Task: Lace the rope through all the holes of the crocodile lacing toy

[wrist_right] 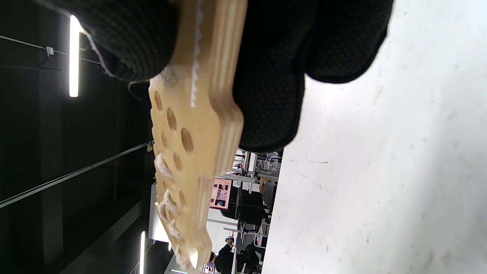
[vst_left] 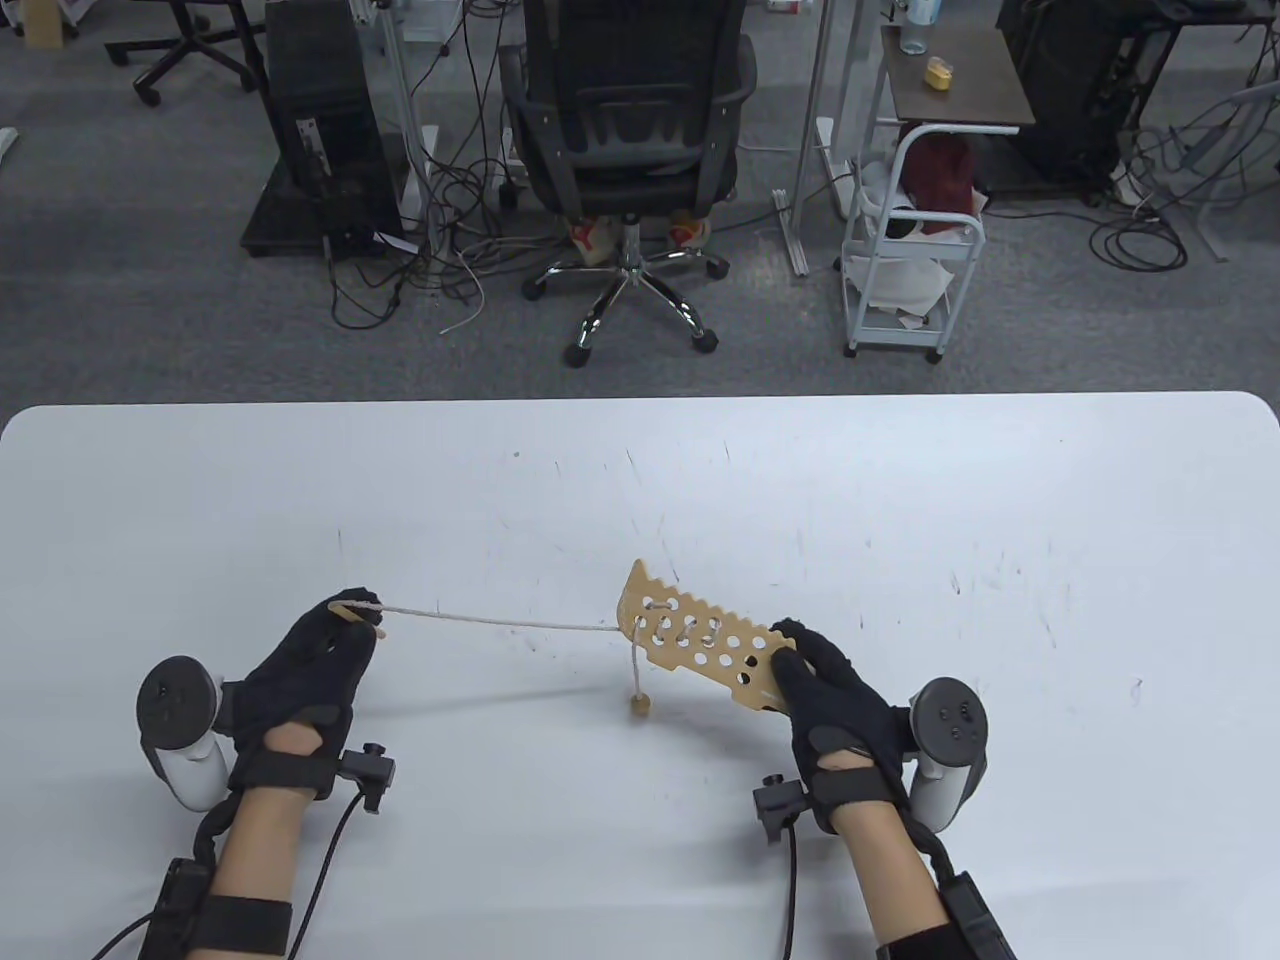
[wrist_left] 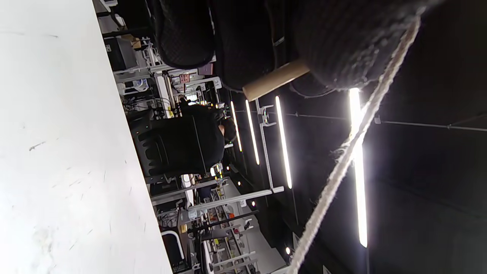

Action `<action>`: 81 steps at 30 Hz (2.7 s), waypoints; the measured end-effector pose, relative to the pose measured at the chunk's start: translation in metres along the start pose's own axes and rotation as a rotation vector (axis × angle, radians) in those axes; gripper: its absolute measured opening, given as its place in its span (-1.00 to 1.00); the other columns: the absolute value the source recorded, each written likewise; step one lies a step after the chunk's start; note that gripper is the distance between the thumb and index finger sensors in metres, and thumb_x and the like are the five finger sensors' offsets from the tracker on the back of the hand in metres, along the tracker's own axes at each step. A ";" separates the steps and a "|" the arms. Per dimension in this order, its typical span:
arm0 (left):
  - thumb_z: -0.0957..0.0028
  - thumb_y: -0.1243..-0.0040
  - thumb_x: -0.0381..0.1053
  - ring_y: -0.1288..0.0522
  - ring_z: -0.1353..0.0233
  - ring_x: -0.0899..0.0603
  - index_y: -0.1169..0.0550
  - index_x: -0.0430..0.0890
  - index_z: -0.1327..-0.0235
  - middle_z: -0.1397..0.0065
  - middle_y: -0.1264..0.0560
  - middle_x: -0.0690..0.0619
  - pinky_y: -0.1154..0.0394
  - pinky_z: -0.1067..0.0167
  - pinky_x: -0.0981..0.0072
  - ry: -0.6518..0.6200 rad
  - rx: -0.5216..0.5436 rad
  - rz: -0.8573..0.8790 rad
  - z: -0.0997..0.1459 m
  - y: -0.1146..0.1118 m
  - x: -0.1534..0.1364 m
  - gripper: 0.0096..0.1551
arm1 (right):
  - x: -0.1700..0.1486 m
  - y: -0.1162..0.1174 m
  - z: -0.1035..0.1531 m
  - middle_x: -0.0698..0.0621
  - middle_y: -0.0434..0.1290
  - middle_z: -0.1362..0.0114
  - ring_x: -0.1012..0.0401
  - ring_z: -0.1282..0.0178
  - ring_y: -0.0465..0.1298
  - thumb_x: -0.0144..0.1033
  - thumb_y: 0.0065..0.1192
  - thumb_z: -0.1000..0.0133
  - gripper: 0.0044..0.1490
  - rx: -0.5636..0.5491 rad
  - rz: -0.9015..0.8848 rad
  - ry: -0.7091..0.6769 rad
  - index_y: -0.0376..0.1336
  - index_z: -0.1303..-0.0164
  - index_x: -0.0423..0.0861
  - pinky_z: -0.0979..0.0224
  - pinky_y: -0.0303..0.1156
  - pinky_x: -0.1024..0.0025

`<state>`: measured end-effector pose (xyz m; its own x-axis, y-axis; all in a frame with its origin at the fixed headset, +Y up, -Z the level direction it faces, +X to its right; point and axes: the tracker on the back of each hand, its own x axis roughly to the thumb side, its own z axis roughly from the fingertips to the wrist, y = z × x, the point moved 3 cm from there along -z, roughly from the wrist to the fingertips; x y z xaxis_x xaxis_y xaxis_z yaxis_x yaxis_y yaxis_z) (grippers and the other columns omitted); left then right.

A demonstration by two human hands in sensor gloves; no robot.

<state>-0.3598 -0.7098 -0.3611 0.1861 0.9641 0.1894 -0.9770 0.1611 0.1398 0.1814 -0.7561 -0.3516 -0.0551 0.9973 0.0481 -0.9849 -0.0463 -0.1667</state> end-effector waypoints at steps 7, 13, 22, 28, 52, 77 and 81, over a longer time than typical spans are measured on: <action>0.12 -0.40 0.23 -0.42 -0.50 -0.18 -0.67 0.38 -0.13 -0.33 -0.56 0.14 -0.08 -0.55 -0.27 0.000 0.037 0.008 0.000 0.010 0.000 -0.52 | -0.002 -0.006 -0.002 -0.02 0.69 -0.06 0.08 0.04 0.74 -0.09 0.33 -0.04 -0.42 -0.027 -0.001 0.008 0.36 -0.26 0.00 -0.20 0.50 0.03; 0.12 -0.41 0.21 -0.41 -0.49 -0.19 -0.69 0.35 -0.12 -0.32 -0.56 0.13 -0.07 -0.54 -0.28 0.004 0.046 0.008 0.000 0.010 -0.001 -0.52 | 0.000 -0.005 -0.001 -0.02 0.69 -0.06 0.09 0.05 0.74 -0.09 0.33 -0.04 -0.42 -0.026 0.007 -0.002 0.36 -0.26 -0.01 -0.19 0.50 0.03; 0.10 -0.33 0.11 -0.51 -0.35 -0.18 -0.53 0.19 -0.25 -0.18 -0.60 0.11 -0.12 -0.52 -0.29 0.011 0.033 -0.052 0.000 0.001 0.001 -0.43 | 0.007 0.011 0.004 -0.02 0.69 -0.05 0.09 0.06 0.74 -0.09 0.34 -0.03 -0.42 0.044 0.012 -0.042 0.37 -0.25 -0.02 -0.18 0.51 0.03; 0.09 -0.34 0.04 -0.53 -0.31 -0.18 -0.28 0.31 -0.48 -0.15 -0.60 0.11 -0.13 -0.51 -0.30 0.013 0.016 -0.066 0.000 -0.004 0.001 -0.18 | 0.011 0.022 0.008 -0.02 0.70 -0.05 0.08 0.06 0.74 -0.09 0.34 -0.03 -0.42 0.097 0.019 -0.071 0.37 -0.25 -0.02 -0.18 0.51 0.03; 0.21 -0.50 0.11 -0.76 -0.15 -0.09 -0.66 0.11 -0.06 0.03 -0.82 0.19 -0.36 -0.43 -0.18 0.025 -0.080 -0.163 0.000 -0.034 -0.002 -0.48 | 0.021 0.055 0.024 -0.02 0.70 -0.04 0.09 0.07 0.74 -0.08 0.34 -0.02 -0.42 0.239 0.033 -0.126 0.38 -0.24 -0.02 -0.17 0.51 0.03; 0.19 -0.47 0.01 -0.72 -0.21 -0.10 -0.69 0.13 -0.03 -0.04 -0.80 0.16 -0.35 -0.44 -0.18 0.077 -0.485 0.027 0.020 -0.116 -0.003 -0.54 | 0.027 0.074 0.035 -0.02 0.69 -0.05 0.09 0.06 0.74 -0.08 0.34 -0.02 -0.42 0.332 -0.037 -0.146 0.38 -0.24 -0.01 -0.18 0.51 0.03; 0.18 -0.44 -0.02 -0.71 -0.21 -0.11 -0.69 0.12 -0.04 -0.05 -0.79 0.16 -0.34 -0.44 -0.19 0.096 -0.526 0.072 0.023 -0.123 -0.003 -0.54 | 0.027 0.076 0.036 -0.01 0.70 -0.05 0.09 0.06 0.74 -0.08 0.34 -0.02 -0.42 0.344 -0.068 -0.145 0.37 -0.24 -0.01 -0.18 0.51 0.03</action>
<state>-0.2376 -0.7377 -0.3562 0.1307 0.9875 0.0878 -0.9117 0.1545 -0.3807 0.0987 -0.7344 -0.3271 0.0137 0.9815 0.1908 -0.9833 -0.0214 0.1809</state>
